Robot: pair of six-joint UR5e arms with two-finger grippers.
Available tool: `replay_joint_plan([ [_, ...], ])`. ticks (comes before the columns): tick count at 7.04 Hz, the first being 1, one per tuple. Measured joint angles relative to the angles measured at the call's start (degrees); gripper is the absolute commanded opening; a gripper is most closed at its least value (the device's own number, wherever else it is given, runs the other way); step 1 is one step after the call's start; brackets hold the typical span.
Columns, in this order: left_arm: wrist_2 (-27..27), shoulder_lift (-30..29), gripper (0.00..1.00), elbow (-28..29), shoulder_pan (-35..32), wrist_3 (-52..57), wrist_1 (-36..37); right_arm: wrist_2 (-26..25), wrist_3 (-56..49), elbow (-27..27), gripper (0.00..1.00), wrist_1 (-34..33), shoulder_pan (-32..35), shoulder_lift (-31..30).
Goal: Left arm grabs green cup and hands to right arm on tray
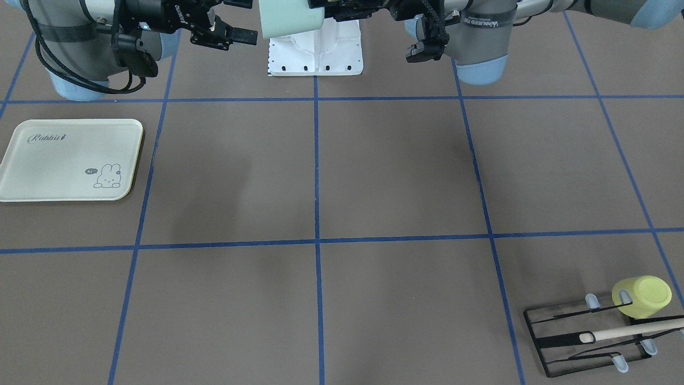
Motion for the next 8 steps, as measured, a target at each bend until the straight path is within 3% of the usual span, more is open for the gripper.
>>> replay_joint_plan([
  [2,0.35,-0.33,0.0,-0.09,0.95,0.0,0.17,-0.45,0.0,-0.08,0.88,0.04,-0.29,0.06],
  [6,1.78,-1.25,0.0,0.21,2.34,0.08,0.57,-0.48,0.09,0.02,0.61,1.52,-1.04,0.15],
  [7,1.81,-1.3,0.0,0.38,2.42,0.09,0.59,-0.49,0.09,0.04,0.47,1.97,-1.13,0.15],
  [8,1.82,-1.33,0.04,0.54,2.5,0.09,0.6,-0.52,0.11,0.05,0.28,2.6,-1.19,0.09],
])
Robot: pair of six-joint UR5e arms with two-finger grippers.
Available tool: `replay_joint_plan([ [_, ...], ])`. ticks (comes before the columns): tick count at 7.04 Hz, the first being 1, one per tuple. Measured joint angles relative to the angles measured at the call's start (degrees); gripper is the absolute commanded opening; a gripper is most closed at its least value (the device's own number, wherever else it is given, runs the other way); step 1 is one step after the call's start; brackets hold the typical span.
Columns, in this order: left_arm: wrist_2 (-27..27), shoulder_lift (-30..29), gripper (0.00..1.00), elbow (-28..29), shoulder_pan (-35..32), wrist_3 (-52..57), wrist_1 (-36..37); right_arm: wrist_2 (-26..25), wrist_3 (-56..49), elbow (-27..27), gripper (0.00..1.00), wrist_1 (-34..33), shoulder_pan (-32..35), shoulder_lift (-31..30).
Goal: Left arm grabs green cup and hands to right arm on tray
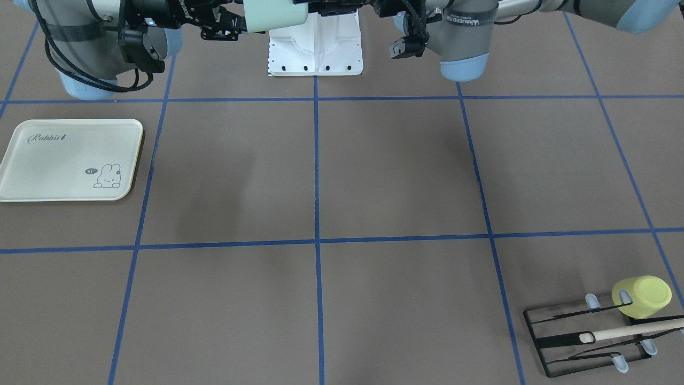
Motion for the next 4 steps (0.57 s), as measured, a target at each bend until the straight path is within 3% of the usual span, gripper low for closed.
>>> replay_joint_plan([
  [1,0.0,-0.01,0.07,0.18,0.1,0.0,0.0,-0.04,0.04,-0.03,0.0,0.75,-0.04,-0.12],
  [2,0.0,-0.01,0.33,0.25,0.17,0.0,0.0,-0.06,0.25,-0.04,0.0,1.13,-0.06,-0.16],
  [3,0.06,-0.04,0.99,0.24,0.23,0.02,-0.03,-0.02,0.65,-0.04,0.0,1.26,-0.1,-0.23],
  [4,0.07,-0.05,1.0,0.24,0.37,0.04,0.07,-0.06,0.89,0.0,0.0,1.36,-0.1,-0.27],
])
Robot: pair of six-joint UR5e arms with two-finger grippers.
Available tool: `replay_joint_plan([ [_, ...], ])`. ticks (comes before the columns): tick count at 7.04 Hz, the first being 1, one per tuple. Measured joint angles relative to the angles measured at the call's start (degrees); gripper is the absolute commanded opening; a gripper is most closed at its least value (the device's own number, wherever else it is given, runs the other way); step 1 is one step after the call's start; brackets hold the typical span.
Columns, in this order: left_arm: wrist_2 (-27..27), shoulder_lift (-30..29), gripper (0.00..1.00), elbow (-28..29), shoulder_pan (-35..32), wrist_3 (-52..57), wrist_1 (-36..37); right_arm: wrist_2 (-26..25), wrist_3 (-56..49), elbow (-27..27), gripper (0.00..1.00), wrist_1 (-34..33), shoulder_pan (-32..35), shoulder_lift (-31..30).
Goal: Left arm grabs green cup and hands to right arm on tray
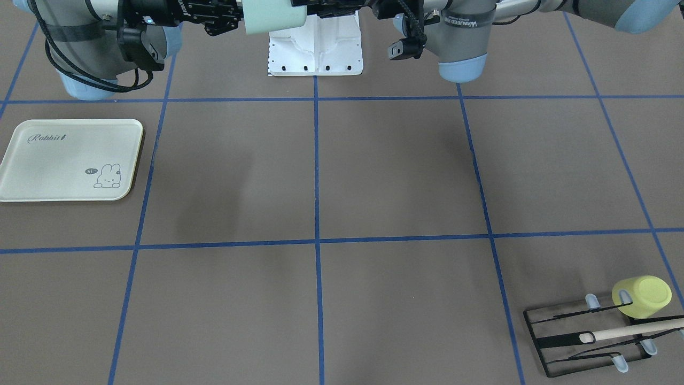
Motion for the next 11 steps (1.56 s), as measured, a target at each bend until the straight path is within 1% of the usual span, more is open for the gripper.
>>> replay_joint_plan([
  [3,0.17,0.13,1.0,-0.07,0.06,0.12,0.19,-0.59,0.5,0.05,0.0,0.39,0.02,-0.12],
  [5,0.12,0.53,1.0,-0.58,-0.36,0.29,0.2,-1.34,1.96,0.03,0.0,2.38,0.16,-1.38],
  [6,0.04,0.86,1.0,-0.63,-1.46,0.68,0.72,-1.45,2.23,0.1,0.0,2.84,0.29,-2.87],
  [8,-1.14,1.26,1.0,-0.42,-5.64,3.06,5.31,-0.66,0.88,-0.04,0.0,2.45,0.95,-9.07],
  [9,-4.23,1.37,1.0,-0.45,-7.59,6.83,9.5,1.64,-1.8,-0.33,0.0,0.8,2.21,-12.81],
  [10,-9.15,1.41,1.0,-0.71,-10.45,11.58,15.2,6.55,-6.39,-0.65,0.0,-3.15,5.1,-15.75],
  [11,-14.26,1.89,1.0,-1.46,-14.07,16.83,21.48,13.11,-12.58,-1.08,0.0,-9.36,9.41,-17.73],
])
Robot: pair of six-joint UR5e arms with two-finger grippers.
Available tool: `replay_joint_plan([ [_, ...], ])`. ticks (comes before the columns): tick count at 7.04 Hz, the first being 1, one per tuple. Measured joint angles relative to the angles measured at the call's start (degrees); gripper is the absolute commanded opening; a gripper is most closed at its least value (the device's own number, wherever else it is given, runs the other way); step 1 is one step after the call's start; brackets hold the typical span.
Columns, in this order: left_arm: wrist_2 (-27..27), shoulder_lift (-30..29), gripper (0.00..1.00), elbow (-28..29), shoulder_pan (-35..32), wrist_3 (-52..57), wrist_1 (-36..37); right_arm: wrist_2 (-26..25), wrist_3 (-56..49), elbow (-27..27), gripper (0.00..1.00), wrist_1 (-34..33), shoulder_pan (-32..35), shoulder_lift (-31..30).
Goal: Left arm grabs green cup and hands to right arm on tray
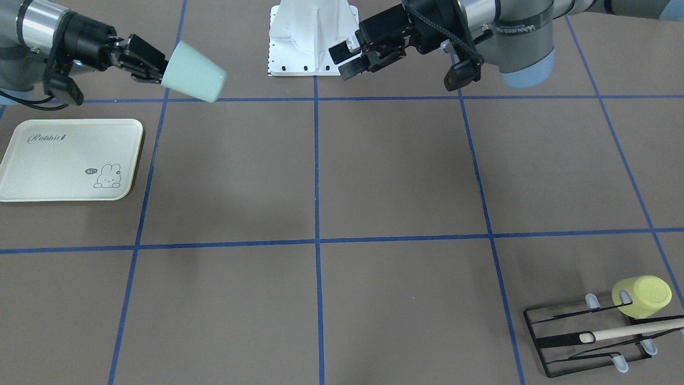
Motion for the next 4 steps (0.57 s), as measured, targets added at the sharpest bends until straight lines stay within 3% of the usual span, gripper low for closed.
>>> replay_joint_plan([
  [2,-4.21,2.32,1.0,-1.81,-4.02,11.26,11.87,10.37,-10.23,-0.67,0.0,-13.97,8.84,-3.2],
  [4,-4.77,3.31,1.0,-3.85,-5.02,23.95,26.3,13.79,-24.0,-0.87,0.0,-21.44,14.27,-10.33],
])
